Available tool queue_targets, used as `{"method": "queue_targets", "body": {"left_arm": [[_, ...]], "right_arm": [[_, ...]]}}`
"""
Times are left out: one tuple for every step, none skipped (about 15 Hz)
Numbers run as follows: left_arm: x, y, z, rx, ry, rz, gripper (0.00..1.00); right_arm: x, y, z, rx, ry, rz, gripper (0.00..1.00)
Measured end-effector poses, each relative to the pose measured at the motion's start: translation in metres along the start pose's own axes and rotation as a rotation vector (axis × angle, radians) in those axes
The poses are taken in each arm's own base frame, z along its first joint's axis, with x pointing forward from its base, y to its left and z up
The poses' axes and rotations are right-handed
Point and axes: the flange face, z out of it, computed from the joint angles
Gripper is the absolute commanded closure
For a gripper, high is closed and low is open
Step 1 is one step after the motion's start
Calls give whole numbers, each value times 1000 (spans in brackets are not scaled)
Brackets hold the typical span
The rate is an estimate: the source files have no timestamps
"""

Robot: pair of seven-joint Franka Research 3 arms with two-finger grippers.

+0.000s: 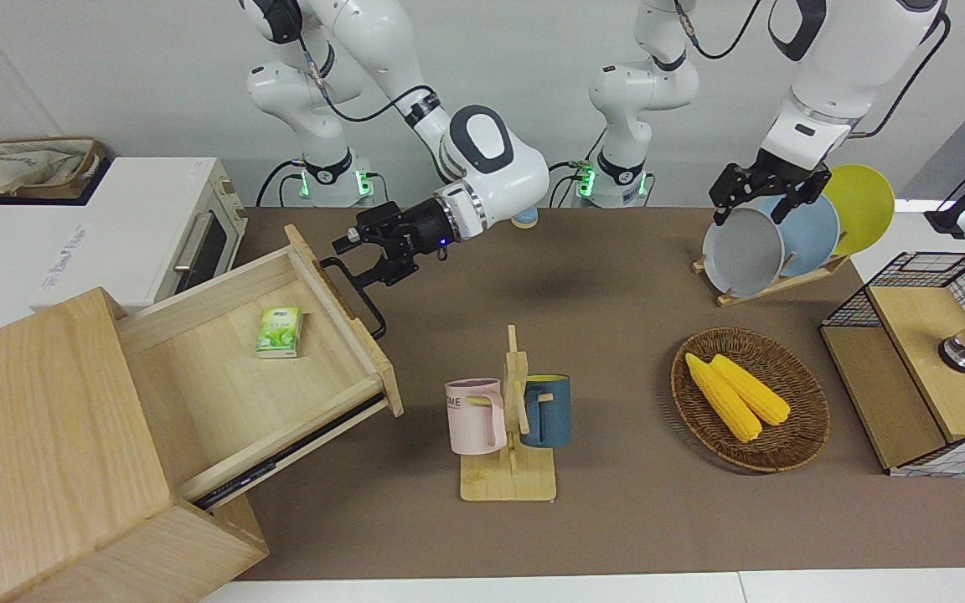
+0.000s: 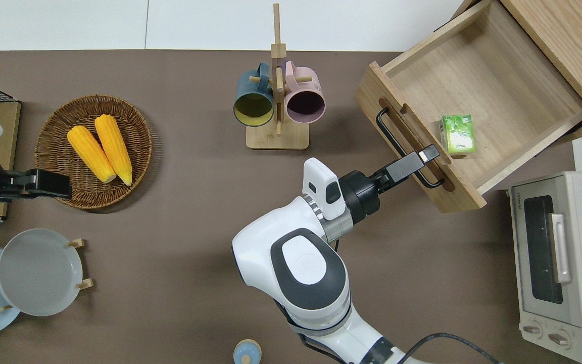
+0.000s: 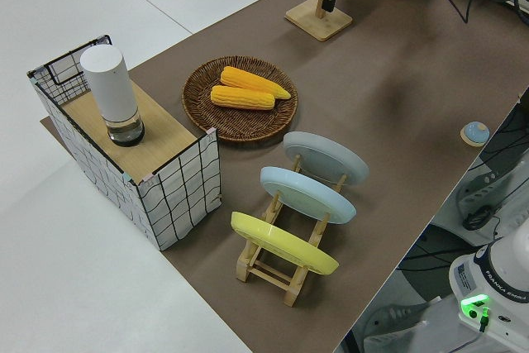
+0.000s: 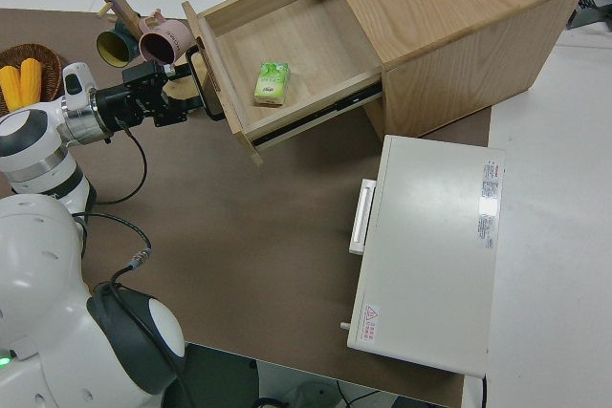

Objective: Slide drawer open with right arm
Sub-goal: 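Release the handle and back the right gripper away from the drawer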

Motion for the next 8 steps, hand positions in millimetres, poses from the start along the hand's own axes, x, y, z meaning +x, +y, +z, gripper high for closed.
{"method": "queue_targets", "body": {"left_arm": [[0,0,0,0,0,0,5],[0,0,0,0,0,0,5],[0,0,0,0,0,0,5],[0,0,0,0,0,0,2],[0,0,0,0,0,0,5],[0,0,0,0,0,0,5],[0,0,0,0,0,0,2],[0,0,0,0,0,0,5]], "right_arm": [[0,0,-2,-1,0,0,15],[-1,0,-4,-1,0,-1,13],[-2,0,-6,-4,-2,-2,13],[-3,1,-9,-8,-7,-1,15],[-5,2,-11,-11,-10,2,13],[-6,3,-13,-12,-12,6,15],[-7,3,-15,-6,-14,11,13],[-8,3,-18,5,-17,15,13]]}}
